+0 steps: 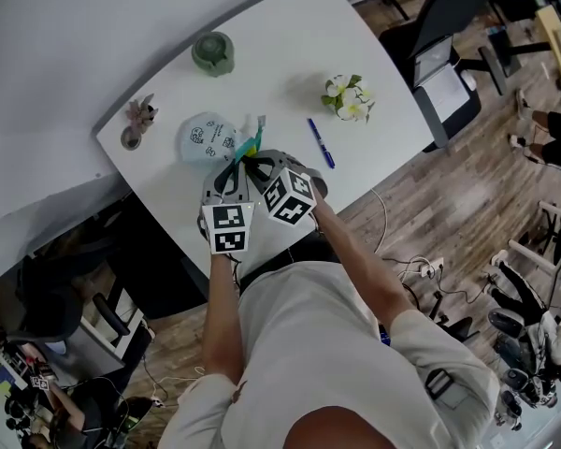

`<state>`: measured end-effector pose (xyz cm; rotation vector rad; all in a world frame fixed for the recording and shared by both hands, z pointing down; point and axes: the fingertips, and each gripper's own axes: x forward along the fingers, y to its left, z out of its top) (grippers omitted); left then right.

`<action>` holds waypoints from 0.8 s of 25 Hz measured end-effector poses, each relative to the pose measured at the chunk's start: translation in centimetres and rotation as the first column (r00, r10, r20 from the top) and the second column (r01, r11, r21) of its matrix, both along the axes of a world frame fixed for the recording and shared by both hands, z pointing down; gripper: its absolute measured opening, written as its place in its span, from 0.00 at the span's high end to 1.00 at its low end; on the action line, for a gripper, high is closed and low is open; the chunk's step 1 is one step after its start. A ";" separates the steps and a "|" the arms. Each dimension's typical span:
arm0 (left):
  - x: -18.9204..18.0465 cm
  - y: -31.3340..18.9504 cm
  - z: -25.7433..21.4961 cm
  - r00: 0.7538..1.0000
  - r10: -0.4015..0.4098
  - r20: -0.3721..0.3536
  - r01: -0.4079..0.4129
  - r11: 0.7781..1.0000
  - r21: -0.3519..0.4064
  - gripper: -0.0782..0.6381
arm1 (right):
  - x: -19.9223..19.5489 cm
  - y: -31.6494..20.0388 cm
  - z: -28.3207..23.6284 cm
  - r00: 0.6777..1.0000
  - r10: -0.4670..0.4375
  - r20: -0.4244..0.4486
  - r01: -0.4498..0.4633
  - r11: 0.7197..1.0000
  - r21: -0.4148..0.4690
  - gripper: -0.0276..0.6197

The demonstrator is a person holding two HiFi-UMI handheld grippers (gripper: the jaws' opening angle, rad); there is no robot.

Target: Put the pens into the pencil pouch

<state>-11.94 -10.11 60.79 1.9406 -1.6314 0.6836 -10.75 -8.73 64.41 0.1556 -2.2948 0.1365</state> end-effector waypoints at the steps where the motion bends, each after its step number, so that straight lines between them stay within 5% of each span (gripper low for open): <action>1: 0.0 0.0 0.0 1.000 -0.002 -0.012 0.002 1.000 0.001 0.88 | -0.3 -0.1 0.1 1.000 0.002 0.007 -0.002 1.000 -0.007 0.88; 9: 0.0 0.2 0.7 0.996 -0.020 -0.092 0.019 1.000 -0.005 0.88 | -1.9 0.0 2.0 0.999 0.016 0.046 -0.014 0.999 -0.034 0.88; 20: 0.3 0.2 0.7 1.000 0.020 -0.021 -0.020 1.000 -0.006 0.88 | 1.8 -1.1 0.1 0.991 0.104 0.082 -0.105 0.994 0.010 0.75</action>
